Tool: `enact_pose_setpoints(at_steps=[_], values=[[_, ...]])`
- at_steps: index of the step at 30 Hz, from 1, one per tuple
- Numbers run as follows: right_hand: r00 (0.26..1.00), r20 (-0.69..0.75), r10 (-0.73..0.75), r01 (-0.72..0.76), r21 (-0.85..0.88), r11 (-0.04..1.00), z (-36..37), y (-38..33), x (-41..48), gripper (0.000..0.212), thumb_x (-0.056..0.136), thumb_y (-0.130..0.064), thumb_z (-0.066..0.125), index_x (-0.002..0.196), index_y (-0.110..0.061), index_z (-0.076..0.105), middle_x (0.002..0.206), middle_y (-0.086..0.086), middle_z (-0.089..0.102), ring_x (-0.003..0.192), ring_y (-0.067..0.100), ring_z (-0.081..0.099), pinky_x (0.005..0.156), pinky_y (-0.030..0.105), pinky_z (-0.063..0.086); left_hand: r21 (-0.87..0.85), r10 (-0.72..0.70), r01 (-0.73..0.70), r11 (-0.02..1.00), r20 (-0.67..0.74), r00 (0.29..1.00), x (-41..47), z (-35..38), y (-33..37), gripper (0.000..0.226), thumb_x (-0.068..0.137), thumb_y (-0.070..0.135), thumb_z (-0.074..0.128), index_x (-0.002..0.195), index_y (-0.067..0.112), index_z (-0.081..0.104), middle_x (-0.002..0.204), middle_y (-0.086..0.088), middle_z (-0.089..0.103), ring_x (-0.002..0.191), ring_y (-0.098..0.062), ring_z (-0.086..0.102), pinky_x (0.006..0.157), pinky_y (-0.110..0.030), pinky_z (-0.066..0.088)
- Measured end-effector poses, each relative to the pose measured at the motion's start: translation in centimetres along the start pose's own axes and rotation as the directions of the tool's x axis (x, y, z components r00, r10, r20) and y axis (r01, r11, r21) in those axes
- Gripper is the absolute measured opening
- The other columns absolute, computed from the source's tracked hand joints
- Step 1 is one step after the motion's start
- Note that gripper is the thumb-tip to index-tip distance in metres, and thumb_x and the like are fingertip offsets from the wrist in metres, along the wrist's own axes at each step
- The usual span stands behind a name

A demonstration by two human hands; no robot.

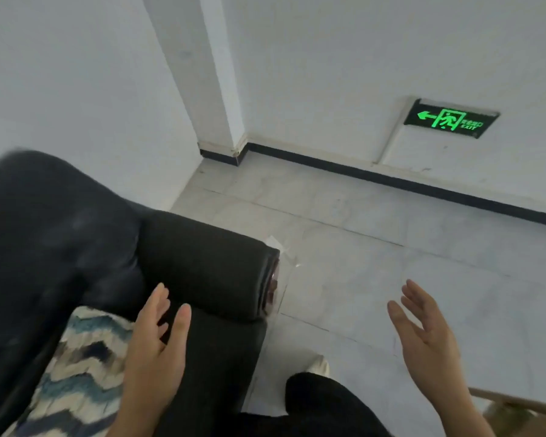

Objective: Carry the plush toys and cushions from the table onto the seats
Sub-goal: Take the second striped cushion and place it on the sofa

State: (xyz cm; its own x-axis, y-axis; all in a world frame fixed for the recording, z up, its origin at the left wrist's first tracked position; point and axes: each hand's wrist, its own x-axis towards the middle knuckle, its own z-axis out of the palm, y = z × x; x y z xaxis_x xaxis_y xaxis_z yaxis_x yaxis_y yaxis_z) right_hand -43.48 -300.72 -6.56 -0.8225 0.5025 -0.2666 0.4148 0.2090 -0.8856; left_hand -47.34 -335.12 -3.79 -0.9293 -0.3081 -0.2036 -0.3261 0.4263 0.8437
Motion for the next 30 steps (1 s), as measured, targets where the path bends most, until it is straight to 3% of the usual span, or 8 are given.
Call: enact_pose_setpoints(at_steps=[2, 6, 10, 15, 19, 24, 27, 30], values=[[0.998, -0.063, 0.007, -0.005, 0.026, 1.000, -2.6, -0.8, 3.3, 0.049, 0.098, -0.026, 0.063, 0.145, -0.026, 0.049, 0.141, -0.010, 0.057, 0.126, 0.004, 0.054, 0.091, 0.015, 0.041, 0.024, 0.058, -0.061, 0.998, 0.092, 0.994, 2.3, 3.8, 4.4, 0.072, 0.088, 0.050, 0.056, 0.155, 0.032, 0.036, 0.150, 0.014, 0.047, 0.135, -0.005, 0.047, 0.113, -0.037, 0.040], [0.979, -0.202, 0.030, -0.007, 0.112, 0.994, -6.9, -1.1, 9.4, 0.045, 0.097, -0.023, 0.064, 0.139, -0.032, 0.051, 0.135, -0.008, 0.061, 0.120, -0.006, 0.058, 0.081, -0.001, 0.044, 0.032, 0.118, -0.132, 0.991, 0.268, 0.956, 6.9, 11.1, 11.8, 0.077, 0.084, 0.051, 0.057, 0.155, 0.029, 0.038, 0.148, 0.014, 0.050, 0.132, -0.004, 0.049, 0.105, -0.026, 0.038], [0.941, -0.315, 0.127, -0.072, 0.180, 0.981, -9.8, 0.5, 15.6, 0.048, 0.097, -0.025, 0.062, 0.143, -0.024, 0.050, 0.141, -0.006, 0.058, 0.128, 0.009, 0.055, 0.090, 0.015, 0.043, 0.059, 0.183, -0.229, 0.972, 0.424, 0.887, 12.6, 20.0, 17.2, 0.078, 0.082, 0.050, 0.055, 0.154, 0.024, 0.038, 0.149, 0.009, 0.050, 0.133, -0.009, 0.049, 0.103, -0.025, 0.037], [0.834, -0.502, 0.227, -0.135, 0.214, 0.968, -14.4, 0.5, 23.7, 0.050, 0.092, -0.036, 0.062, 0.140, -0.031, 0.048, 0.142, -0.006, 0.056, 0.128, 0.009, 0.054, 0.098, 0.026, 0.045, 0.003, 0.287, -0.358, 0.934, 0.590, 0.754, 20.6, 35.1, 24.6, 0.074, 0.086, 0.047, 0.055, 0.153, 0.021, 0.039, 0.152, 0.005, 0.050, 0.134, -0.012, 0.051, 0.106, -0.029, 0.039], [0.685, -0.673, 0.279, -0.137, 0.256, 0.957, -19.8, -1.9, 28.0, 0.060, 0.084, -0.044, 0.060, 0.141, -0.032, 0.047, 0.140, -0.006, 0.057, 0.128, 0.011, 0.055, 0.105, 0.036, 0.047, -0.085, 0.353, -0.439, 0.894, 0.738, 0.575, 23.3, 47.3, 33.2, 0.056, 0.097, 0.035, 0.059, 0.150, 0.026, 0.044, 0.148, 0.010, 0.053, 0.130, -0.005, 0.053, 0.102, -0.025, 0.040], [0.441, -0.809, 0.389, -0.126, 0.373, 0.919, -24.8, -1.1, 29.5, 0.062, 0.084, -0.041, 0.062, 0.143, -0.026, 0.049, 0.138, -0.002, 0.059, 0.128, 0.012, 0.056, 0.104, 0.037, 0.048, -0.192, 0.381, -0.554, 0.810, 0.891, 0.247, 20.9, 60.6, 43.1, 0.055, 0.098, 0.029, 0.060, 0.151, 0.027, 0.043, 0.144, 0.012, 0.054, 0.130, -0.003, 0.053, 0.099, -0.021, 0.041], [0.295, -0.834, 0.466, -0.117, 0.452, 0.884, -28.4, 1.6, 30.6, 0.062, 0.084, -0.041, 0.061, 0.143, -0.026, 0.049, 0.137, -0.004, 0.059, 0.127, 0.011, 0.056, 0.098, 0.027, 0.047, -0.234, 0.384, -0.590, 0.773, 0.913, 0.141, 17.6, 68.4, 46.2, 0.055, 0.098, 0.025, 0.061, 0.151, 0.023, 0.045, 0.143, 0.009, 0.056, 0.129, -0.007, 0.055, 0.092, -0.015, 0.040], [0.205, -0.827, 0.524, -0.076, 0.521, 0.850, -33.0, 5.5, 32.9, 0.061, 0.084, -0.043, 0.062, 0.141, -0.030, 0.048, 0.139, -0.005, 0.057, 0.128, 0.011, 0.055, 0.098, 0.028, 0.048, -0.259, 0.370, -0.591, 0.764, 0.926, 0.074, 13.0, 76.4, 48.4, 0.054, 0.097, 0.023, 0.062, 0.149, 0.023, 0.046, 0.142, 0.006, 0.058, 0.130, -0.012, 0.056, 0.099, -0.024, 0.041]])
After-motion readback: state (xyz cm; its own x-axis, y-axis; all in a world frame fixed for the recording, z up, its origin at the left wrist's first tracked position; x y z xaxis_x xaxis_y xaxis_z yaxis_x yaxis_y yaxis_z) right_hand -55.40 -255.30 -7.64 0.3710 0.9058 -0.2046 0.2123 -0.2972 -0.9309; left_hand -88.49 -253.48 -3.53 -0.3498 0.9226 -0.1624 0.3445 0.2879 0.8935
